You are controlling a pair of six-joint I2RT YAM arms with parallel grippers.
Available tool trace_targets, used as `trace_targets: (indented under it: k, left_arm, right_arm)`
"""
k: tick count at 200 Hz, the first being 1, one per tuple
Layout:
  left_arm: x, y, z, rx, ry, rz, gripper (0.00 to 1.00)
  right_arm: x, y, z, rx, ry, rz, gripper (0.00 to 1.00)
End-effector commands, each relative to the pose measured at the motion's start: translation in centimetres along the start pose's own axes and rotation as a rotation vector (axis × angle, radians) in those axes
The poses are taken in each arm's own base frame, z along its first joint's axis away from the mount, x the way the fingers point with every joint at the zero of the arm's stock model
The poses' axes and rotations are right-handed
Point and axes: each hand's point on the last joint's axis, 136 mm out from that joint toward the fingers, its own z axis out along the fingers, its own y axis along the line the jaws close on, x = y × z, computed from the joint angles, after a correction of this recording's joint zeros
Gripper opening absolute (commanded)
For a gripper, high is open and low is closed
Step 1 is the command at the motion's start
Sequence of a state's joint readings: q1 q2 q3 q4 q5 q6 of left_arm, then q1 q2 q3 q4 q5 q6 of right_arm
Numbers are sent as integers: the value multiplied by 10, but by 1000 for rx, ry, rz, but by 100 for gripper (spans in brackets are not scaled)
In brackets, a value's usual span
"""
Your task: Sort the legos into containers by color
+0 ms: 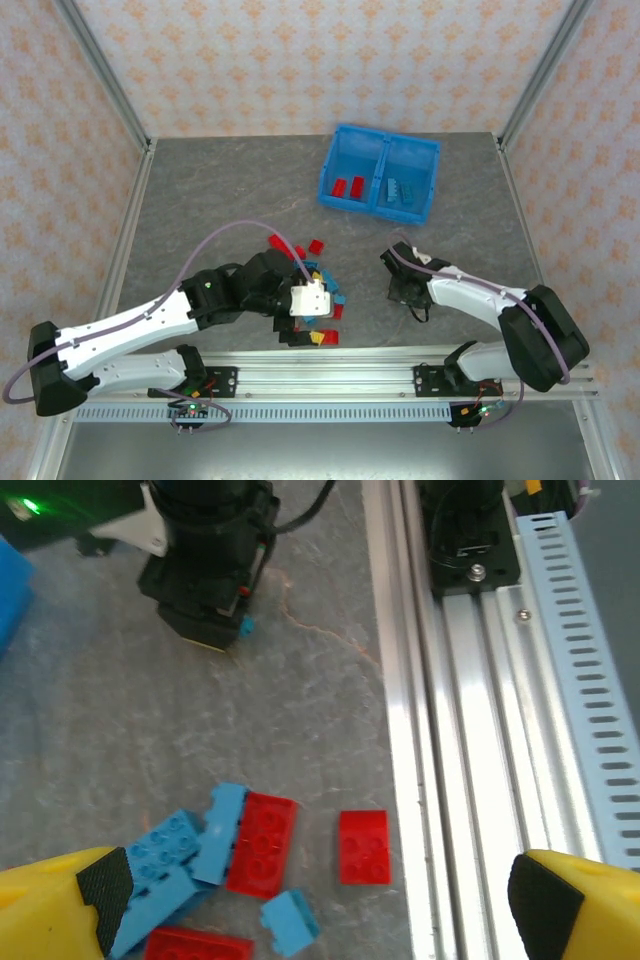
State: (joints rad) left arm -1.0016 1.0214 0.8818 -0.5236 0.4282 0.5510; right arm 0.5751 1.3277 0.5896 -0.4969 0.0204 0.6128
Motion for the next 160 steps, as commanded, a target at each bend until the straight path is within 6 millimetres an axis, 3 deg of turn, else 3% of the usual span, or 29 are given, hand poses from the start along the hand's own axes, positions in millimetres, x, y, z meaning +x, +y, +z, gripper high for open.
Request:
trace_targets:
  k: [1,36,49,77,99,105,135,160]
  left_arm:
    - [-7,16,-9,-126,-60,84,100]
    - [-8,31,-20,-252,-107,89,100]
    - [-9,36,-25,-300,-129,100,100]
    - [-14,45,-37,-385,-187,106,100]
    - [-11,48,-39,-411,-170,130,100]
    - [-9,50,-39,-414,-156,137,100]
    - [-2,54,-41,-427,-133,133,100]
    - [-5,51,-43,-421,-157,130,100]
  right_arm:
    - [-10,4,2,-35,-55,18,35]
    - [-24,11,-32,-96,-103,30,28]
    - [-40,18,-64,-163,-170,46,28]
    - [-90,38,-134,-274,-360,40,28]
    - [-137,53,-164,-227,-485,-26,28]
    - [-152,55,-168,-196,-508,-38,29]
    - [-229,64,-145,-103,-490,-15,29]
    - [-278,65,-106,-66,-447,31,29]
